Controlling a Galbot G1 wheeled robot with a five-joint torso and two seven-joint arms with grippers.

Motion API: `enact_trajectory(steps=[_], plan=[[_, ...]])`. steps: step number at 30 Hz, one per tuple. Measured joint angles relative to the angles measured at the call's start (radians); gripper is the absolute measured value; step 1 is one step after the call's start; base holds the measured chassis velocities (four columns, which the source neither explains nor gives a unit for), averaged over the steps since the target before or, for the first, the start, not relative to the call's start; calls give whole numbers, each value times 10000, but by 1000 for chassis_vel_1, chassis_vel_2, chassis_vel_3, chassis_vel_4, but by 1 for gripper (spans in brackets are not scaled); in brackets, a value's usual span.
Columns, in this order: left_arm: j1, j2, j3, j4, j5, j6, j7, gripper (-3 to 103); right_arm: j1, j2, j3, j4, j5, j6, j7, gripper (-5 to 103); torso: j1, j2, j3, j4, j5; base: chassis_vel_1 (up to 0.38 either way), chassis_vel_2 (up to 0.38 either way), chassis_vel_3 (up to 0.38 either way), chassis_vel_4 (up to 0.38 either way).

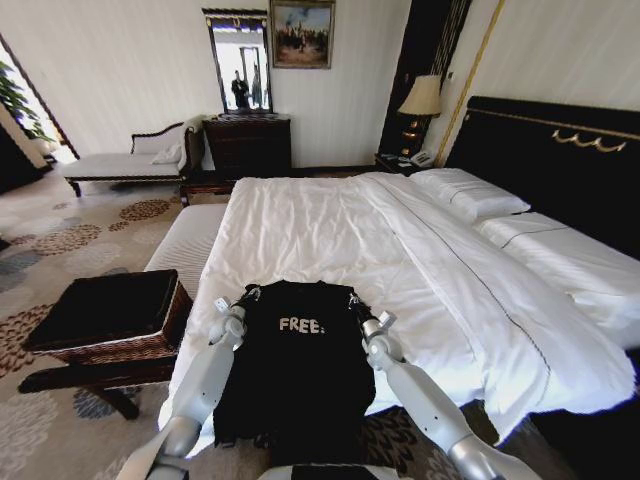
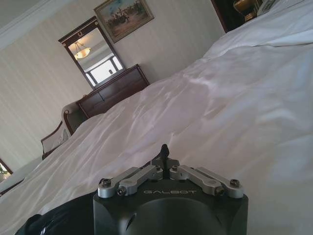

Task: Fold the clothes on the bed and place them into the basket.

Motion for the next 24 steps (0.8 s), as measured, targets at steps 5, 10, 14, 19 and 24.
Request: enact_trajectory(steps=[5,10,14,19,24], plan=[[45,113,-86,-211,-129,6,-2,15,98,-241,16,288,-40,21,101,1,1,0,0,0,0,0,0,0,0],[446,639,-228,-1100,-486,32,6,1,92,-941,-3,1082,168,-11,297,1,1,0,0,1,0,0,0,0,0],[1016,1168,-362,-2492,-974,70,9,1,-89,-1597,71,1998,376,-57,517,1,0,-1,-1,2,1,0,0,0,0],[1716,1747,-693,-4265,-1952,77,5,1,-606,-2265,615,3659,496,-8,715,1,0,0,-2,0,-1,0,0,0,0],[2513,2186,-926,-6257,-2702,35,56,1,-1437,-2578,1395,5028,87,508,334,1,-1,0,-2,1,-1,0,0,0,0]])
